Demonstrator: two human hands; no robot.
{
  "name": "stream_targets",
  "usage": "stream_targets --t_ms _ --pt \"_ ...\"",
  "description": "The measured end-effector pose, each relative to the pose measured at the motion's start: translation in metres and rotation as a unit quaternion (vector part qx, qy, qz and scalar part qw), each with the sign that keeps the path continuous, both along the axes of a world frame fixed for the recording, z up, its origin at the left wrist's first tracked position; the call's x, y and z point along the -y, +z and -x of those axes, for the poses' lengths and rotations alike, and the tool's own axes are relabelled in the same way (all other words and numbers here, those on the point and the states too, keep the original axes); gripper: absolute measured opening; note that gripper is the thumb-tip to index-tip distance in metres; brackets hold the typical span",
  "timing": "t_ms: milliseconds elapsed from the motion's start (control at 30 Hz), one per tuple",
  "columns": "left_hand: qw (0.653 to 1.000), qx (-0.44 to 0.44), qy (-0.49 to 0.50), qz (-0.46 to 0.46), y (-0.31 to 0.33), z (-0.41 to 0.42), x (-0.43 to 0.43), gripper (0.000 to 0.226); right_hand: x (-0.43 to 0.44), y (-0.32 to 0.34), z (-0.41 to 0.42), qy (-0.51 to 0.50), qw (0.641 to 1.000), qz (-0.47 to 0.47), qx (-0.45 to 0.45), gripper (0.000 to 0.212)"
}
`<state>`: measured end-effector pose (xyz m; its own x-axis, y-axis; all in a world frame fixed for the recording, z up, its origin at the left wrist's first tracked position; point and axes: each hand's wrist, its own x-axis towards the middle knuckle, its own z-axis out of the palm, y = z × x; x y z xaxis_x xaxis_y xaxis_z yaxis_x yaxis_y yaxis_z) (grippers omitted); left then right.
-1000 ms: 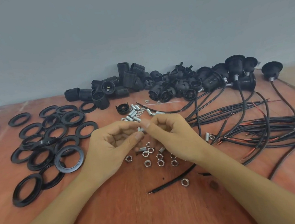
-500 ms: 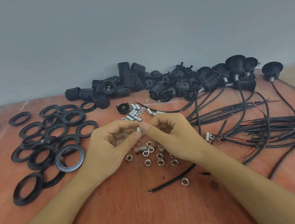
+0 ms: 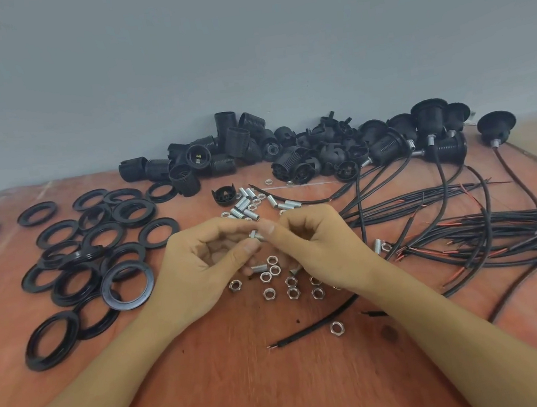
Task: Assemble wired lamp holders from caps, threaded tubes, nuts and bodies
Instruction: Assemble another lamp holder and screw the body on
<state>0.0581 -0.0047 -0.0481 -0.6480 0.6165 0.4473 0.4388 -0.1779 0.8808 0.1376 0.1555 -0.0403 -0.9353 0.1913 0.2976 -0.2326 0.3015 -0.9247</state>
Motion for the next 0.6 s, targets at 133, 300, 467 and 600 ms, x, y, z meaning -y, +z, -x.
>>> stream_targets --t_ms 133,300,467,600 --pt "1.0 0.011 0.005 -0.007 0.0001 0.0024 0.0014 0.02 -0.0001 -0.0021 0.0006 -0.005 1.0 0.003 -0.008 0.032" --pt "1.0 0.014 0.004 -0.005 -0.0002 0.0026 0.0019 0.021 0.0006 -0.0039 0.0013 -0.022 1.0 0.0 -0.01 0.043" --pt "1.0 0.005 0.008 0.001 0.0 0.0025 0.0017 0.021 0.0005 -0.0033 0.001 -0.02 1.0 -0.004 -0.012 0.036" --pt "1.0 0.004 0.004 -0.003 0.0 0.0024 0.0016 0.021 0.0003 -0.0036 0.0007 -0.022 1.0 -0.001 -0.016 0.032"
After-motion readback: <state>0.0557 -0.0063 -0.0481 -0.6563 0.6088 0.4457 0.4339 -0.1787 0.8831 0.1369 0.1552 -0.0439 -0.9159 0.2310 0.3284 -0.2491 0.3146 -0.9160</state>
